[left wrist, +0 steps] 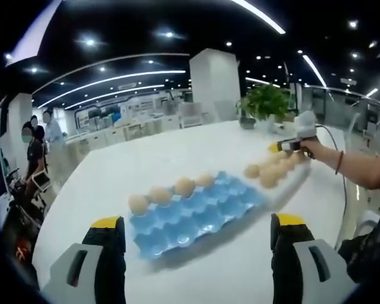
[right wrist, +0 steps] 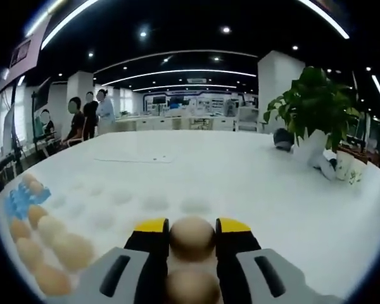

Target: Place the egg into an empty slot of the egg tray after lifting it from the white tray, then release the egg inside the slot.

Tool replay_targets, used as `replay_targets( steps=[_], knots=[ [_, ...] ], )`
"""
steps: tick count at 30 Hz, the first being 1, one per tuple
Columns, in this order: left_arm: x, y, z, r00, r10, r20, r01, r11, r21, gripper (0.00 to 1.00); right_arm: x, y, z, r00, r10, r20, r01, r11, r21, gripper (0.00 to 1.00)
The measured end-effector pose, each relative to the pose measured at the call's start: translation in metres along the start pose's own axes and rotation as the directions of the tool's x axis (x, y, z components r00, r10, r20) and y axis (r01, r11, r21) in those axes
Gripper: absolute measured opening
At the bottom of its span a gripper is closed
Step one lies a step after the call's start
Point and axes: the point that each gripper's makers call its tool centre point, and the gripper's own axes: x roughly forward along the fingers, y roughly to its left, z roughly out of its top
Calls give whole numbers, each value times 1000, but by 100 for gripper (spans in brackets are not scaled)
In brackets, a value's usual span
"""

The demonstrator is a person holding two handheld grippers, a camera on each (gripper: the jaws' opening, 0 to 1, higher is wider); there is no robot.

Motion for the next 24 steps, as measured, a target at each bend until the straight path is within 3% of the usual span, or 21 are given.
replay_targets(
  steps=[10,24],
  knots=[
    [-4,3,1,1000,9,5,-9,1000,1,97,-6,-2,14,999,-12,39,12,1000,0,29],
    [-4,2,2,1000,2,9,-2,1000,1,97,-13,-3,22,999,-9,41,9,1000,9,29]
  ],
)
